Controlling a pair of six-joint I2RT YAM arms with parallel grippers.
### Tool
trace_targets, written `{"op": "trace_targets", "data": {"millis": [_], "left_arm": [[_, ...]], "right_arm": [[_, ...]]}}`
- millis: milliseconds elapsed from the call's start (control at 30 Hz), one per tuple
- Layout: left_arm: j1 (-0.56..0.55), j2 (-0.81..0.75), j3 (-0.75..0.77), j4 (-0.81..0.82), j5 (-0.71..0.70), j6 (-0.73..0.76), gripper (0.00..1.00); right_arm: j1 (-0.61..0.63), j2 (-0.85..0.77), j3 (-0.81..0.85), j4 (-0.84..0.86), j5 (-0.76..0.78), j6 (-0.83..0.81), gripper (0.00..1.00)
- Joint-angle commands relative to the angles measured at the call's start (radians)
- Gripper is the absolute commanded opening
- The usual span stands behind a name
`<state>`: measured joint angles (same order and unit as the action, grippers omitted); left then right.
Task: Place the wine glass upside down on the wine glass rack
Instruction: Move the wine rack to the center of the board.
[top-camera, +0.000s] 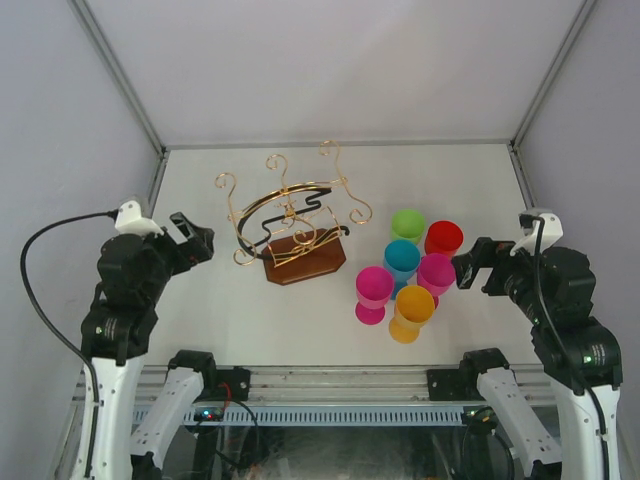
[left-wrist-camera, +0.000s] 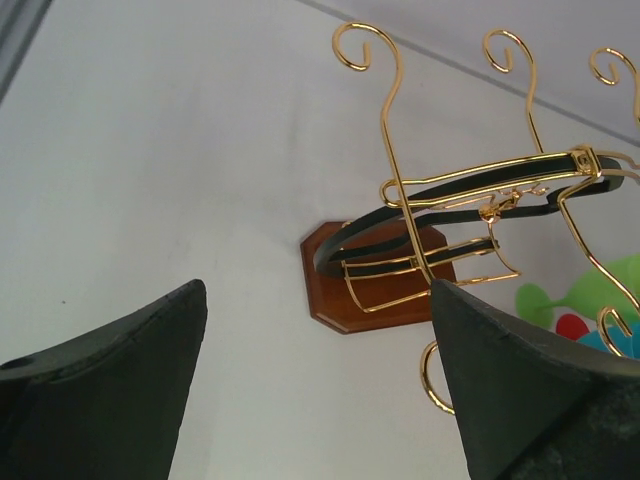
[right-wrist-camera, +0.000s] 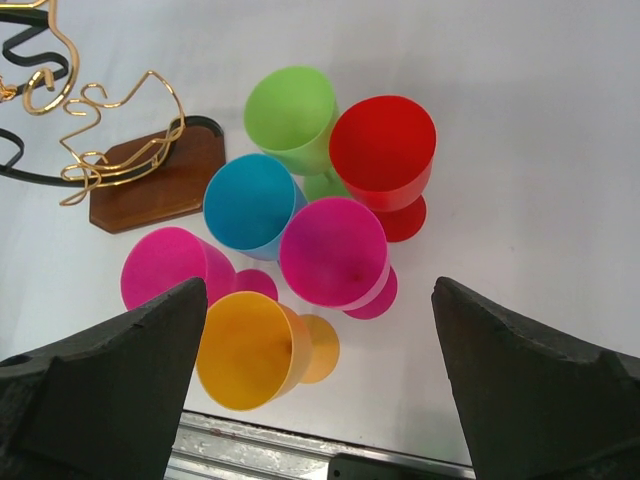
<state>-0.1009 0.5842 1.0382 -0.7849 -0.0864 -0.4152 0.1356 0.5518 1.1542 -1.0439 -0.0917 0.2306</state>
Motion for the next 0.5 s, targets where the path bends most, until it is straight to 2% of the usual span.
{"op": "trace_targets", "data": {"millis": [0,200,467], "left_arm": [[-0.004,0.069,0.071,0.078,0.085,-0.061,0.94],[-0.013,0.132,0.077,0.111,0.105,-0.068,0.91],[-0.118,0.253,0.110,0.149,0.081,-0.047,0.86]], "right_arm": [[0.005,-0.013,-0.022,0.033,-0.007,-0.024,0.94],[0.006,-0.014,-0.034,0.044,-0.010,-0.024,0.94],[0.005,-0.012,-0.034,0.048,-0.014,-0.016,0.94]]}}
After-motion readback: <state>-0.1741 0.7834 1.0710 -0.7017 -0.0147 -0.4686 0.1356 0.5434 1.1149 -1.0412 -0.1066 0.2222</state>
